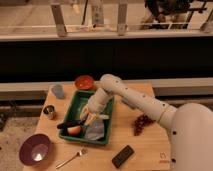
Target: Wipe tray with brush
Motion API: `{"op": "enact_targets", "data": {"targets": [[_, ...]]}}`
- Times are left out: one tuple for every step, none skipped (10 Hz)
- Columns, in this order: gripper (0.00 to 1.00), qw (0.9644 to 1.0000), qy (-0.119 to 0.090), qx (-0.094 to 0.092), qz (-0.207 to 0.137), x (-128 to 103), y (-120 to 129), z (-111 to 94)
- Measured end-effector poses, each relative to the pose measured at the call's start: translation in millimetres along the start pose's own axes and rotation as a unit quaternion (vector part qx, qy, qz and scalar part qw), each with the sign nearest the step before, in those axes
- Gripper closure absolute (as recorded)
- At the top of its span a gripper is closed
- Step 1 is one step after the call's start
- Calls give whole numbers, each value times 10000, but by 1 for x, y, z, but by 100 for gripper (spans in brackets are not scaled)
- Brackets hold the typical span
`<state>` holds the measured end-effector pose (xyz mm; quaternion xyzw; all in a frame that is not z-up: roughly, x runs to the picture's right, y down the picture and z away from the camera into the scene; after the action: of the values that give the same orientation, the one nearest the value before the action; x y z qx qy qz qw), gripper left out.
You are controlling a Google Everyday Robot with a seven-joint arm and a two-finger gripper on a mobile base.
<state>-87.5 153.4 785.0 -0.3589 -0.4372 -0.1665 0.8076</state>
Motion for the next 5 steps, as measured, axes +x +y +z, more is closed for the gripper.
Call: {"op": "enact_targets", "data": {"targets": [[100,9998,60,122,123,10,6,-11],[100,9993,113,254,233,20,7,-21],[100,9988,158,346,298,28,1,-30],[100,9986,168,387,318,34,-8,-34],[100,9985,160,399,327,39,-17,-34]]}}
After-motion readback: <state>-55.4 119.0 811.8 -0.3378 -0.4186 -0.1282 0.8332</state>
